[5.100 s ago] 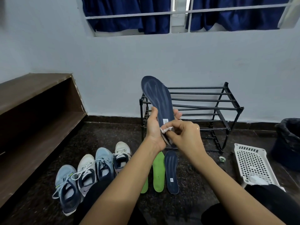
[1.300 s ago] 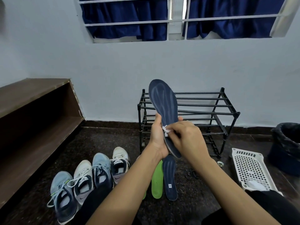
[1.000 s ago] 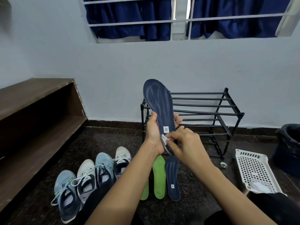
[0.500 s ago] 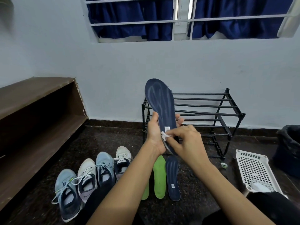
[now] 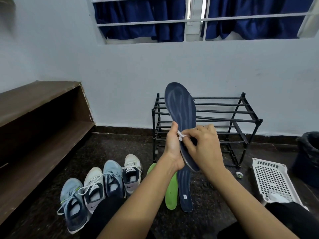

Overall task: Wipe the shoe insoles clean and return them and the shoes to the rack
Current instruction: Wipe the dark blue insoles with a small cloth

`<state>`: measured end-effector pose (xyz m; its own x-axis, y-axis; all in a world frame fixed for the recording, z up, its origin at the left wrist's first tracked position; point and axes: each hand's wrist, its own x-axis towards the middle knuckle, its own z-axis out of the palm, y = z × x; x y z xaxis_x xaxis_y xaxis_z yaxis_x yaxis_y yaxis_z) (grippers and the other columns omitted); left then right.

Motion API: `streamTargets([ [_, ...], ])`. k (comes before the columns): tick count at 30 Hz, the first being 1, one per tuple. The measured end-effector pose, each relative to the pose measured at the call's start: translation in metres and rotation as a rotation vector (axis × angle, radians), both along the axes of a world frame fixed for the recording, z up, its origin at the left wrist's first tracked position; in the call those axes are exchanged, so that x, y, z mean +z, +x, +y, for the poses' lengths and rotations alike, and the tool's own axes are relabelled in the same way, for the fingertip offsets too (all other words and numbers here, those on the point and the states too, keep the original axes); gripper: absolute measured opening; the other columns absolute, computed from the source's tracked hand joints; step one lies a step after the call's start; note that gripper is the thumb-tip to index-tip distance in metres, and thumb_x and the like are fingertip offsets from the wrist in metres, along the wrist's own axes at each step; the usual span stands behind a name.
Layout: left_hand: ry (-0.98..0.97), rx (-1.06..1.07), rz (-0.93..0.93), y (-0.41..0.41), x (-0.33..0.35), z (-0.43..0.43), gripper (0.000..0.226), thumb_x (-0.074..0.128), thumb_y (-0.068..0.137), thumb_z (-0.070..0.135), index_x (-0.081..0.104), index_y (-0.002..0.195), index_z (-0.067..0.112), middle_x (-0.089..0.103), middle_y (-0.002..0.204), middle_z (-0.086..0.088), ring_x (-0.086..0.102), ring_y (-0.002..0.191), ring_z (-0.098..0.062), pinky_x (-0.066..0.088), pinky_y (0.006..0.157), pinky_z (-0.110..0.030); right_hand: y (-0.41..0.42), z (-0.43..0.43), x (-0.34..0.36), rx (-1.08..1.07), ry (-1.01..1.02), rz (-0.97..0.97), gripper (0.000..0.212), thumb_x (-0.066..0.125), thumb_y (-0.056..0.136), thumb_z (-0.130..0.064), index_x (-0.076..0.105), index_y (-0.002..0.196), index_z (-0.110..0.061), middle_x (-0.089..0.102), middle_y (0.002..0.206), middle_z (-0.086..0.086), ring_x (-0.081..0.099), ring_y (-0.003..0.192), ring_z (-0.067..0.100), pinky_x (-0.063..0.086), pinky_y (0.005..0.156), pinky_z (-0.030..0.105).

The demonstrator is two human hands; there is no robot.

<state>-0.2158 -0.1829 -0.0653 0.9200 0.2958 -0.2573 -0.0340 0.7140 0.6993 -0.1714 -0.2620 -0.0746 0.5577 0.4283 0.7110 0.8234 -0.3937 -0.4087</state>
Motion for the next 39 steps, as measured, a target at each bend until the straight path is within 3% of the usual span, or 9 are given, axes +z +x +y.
streamTargets([
  [3,-0.009,0.031,-0.031,0.002,0.003,0.01,0.072,0.027,0.098,0.061,0.07,0.093,0.003,0.072,0.087,-0.01,0.07,0.08,-0.022,0.055,0.078,-0.034,-0.01,-0.004,-0.002,0.094,0.002,0.059,0.014,0.075,0.073,-0.007,0.076,0.083,-0.018,0.068,0.071,0.002,0.048,0.081,0.019,0.036,0.072,0.029],
  [6,-0.064,0.087,-0.085,0.005,0.008,0.021,0.066,0.029,0.1,0.057,0.066,0.099,0.003,0.07,0.088,-0.01,0.069,0.081,-0.023,0.054,0.08,-0.037,-0.017,-0.004,-0.005,0.139,0.004,0.045,0.009,0.073,0.073,-0.013,0.075,0.08,-0.018,0.067,0.071,0.0,0.044,0.074,0.017,0.035,0.067,0.031],
  [11,-0.037,0.064,-0.074,0.003,0.005,0.012,0.072,0.027,0.098,0.062,0.068,0.094,0.004,0.071,0.083,-0.01,0.07,0.078,-0.021,0.054,0.077,-0.033,-0.008,0.0,-0.005,0.039,-0.034,-0.073,0.012,0.069,0.072,-0.018,0.074,0.081,-0.023,0.066,0.073,-0.001,0.051,0.076,0.024,0.039,0.065,0.037],
  [17,-0.038,0.018,-0.013,0.003,0.001,-0.001,0.071,0.027,0.097,0.064,0.07,0.1,0.007,0.072,0.087,-0.013,0.068,0.084,-0.025,0.053,0.075,-0.034,0.007,0.005,0.002,-0.058,0.012,-0.084,0.012,0.069,0.075,-0.017,0.075,0.085,-0.021,0.063,0.07,-0.003,0.043,0.075,0.02,0.028,0.066,0.033],
  [21,-0.025,0.044,-0.025,0.006,0.004,0.01,0.07,0.026,0.098,0.06,0.068,0.098,0.004,0.071,0.085,-0.01,0.069,0.079,-0.022,0.056,0.073,-0.033,-0.001,0.001,-0.006,0.053,0.026,-0.003,0.013,0.069,0.073,-0.015,0.075,0.084,-0.018,0.067,0.073,0.0,0.041,0.079,0.015,0.032,0.069,0.031],
  [24,-0.043,0.104,-0.074,0.008,0.008,0.022,0.066,0.028,0.1,0.057,0.066,0.103,0.003,0.071,0.087,-0.01,0.07,0.08,-0.023,0.056,0.075,-0.036,-0.012,-0.002,-0.011,0.121,0.006,0.04,0.012,0.073,0.073,-0.012,0.076,0.084,-0.017,0.068,0.075,0.001,0.043,0.076,0.016,0.028,0.069,0.022],
  [29,-0.02,0.082,-0.042,0.004,0.006,0.014,0.075,0.024,0.098,0.063,0.069,0.09,0.003,0.072,0.079,-0.011,0.07,0.075,-0.02,0.055,0.077,-0.034,-0.008,-0.002,-0.009,0.068,-0.021,-0.034,0.013,0.074,0.071,-0.014,0.075,0.081,-0.022,0.069,0.075,-0.002,0.05,0.074,0.022,0.042,0.065,0.038],
  [33,-0.019,0.046,0.002,0.001,0.001,-0.002,0.075,0.029,0.097,0.063,0.077,0.08,0.007,0.072,0.08,-0.012,0.071,0.073,-0.022,0.054,0.071,-0.032,0.003,0.002,0.001,-0.019,-0.008,-0.119,0.014,0.075,0.071,-0.011,0.074,0.08,-0.022,0.066,0.068,-0.003,0.047,0.07,0.024,0.039,0.062,0.037],
  [39,0.018,0.013,0.017,0.001,0.001,0.002,0.076,0.028,0.098,0.062,0.079,0.076,0.01,0.073,0.082,-0.01,0.072,0.073,-0.021,0.054,0.073,-0.032,0.002,0.002,-0.002,0.024,0.065,-0.011,0.017,0.078,0.07,-0.008,0.075,0.083,-0.018,0.069,0.072,-0.002,0.047,0.073,0.02,0.043,0.067,0.039],
])
